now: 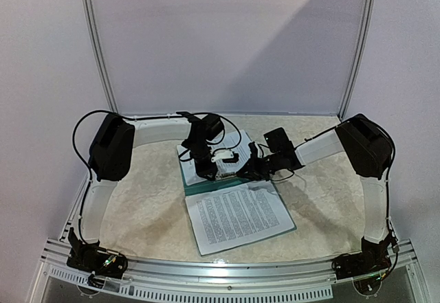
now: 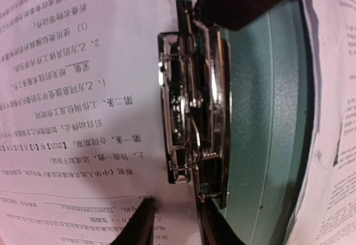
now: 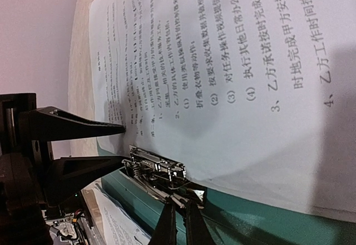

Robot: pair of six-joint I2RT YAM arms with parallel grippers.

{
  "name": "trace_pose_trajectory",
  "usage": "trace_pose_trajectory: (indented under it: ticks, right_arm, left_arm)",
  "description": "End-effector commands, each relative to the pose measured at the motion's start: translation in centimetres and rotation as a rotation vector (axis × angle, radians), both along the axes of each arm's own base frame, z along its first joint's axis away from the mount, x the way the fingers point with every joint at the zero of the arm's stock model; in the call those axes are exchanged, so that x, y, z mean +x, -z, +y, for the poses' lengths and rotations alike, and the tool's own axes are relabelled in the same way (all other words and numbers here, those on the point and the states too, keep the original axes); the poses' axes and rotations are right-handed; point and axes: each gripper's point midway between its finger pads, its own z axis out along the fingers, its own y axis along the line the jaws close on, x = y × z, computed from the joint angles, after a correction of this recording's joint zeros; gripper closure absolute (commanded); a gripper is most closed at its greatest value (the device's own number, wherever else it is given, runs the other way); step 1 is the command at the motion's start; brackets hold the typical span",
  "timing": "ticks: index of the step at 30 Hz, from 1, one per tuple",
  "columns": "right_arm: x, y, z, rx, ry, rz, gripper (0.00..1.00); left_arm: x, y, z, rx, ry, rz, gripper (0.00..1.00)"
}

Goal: Put the files into the folder
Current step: Clamp the file in the folder with some files.

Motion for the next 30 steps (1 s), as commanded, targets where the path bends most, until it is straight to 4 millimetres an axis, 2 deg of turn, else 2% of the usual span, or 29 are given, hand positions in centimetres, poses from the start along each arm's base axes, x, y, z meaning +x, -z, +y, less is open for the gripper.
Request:
trace_pose_trajectory:
  ticks: [1, 4, 10, 11, 13, 16, 18, 23, 26, 30]
  right_arm:
    - [-5.5, 12.6, -8.7, -0.437, 0.114, 0.274, 0.97]
    - [-6.5, 13.2, -9.4, -0.456, 0.11, 0.301, 0.97]
    - [-7.3, 13.4, -9.7, -0.484, 0.084, 0.336, 0.97]
    - [-7.4, 13.5, -9.8, -0.49, 0.082, 0.341, 0.97]
    - [-7.2, 13.5, -9.8, -0.496, 0.082, 0.341, 0.98]
    - [-7.2, 13.8, -9.6, -0.488, 0.083, 0.357, 0.98]
    - [-7.4, 13.9, -9.4, -0.477, 0.083, 0.367, 0.99]
    - [-7.4, 13.0, -9.1, -0.438, 0.103, 0.361, 1.0]
    - [-7.5, 12.7, -9.0, -0.419, 0.113, 0.356, 1.0]
    - [-7.5, 12.6, -8.7, -0.389, 0.116, 0.354, 1.0]
  left_arm:
    - [-2.1, 3.2, 1.3, 0.077, 0.022, 0.072, 0.7]
    - [-2.5, 2.2, 0.7, 0.04, 0.031, 0.09, 0.7]
    - [-2.5, -3.4, -2.1, -0.108, 0.125, 0.045, 0.66]
    - [-2.4, -4.2, -2.6, -0.126, 0.147, 0.034, 0.62]
    - [-2.5, -5.6, -3.7, -0.168, 0.194, 0.013, 0.58]
    - [-2.6, -7.0, -5.8, -0.239, 0.249, -0.03, 0.57]
    - [-2.6, -6.6, -7.1, -0.254, 0.281, -0.064, 0.57]
    - [-1.2, -2.8, -8.1, -0.15, 0.248, -0.103, 0.66]
    - [-0.1, -2.3, -8.6, -0.152, 0.218, -0.129, 0.73]
    - [0.2, -1.2, -8.7, -0.152, 0.181, -0.119, 0.84]
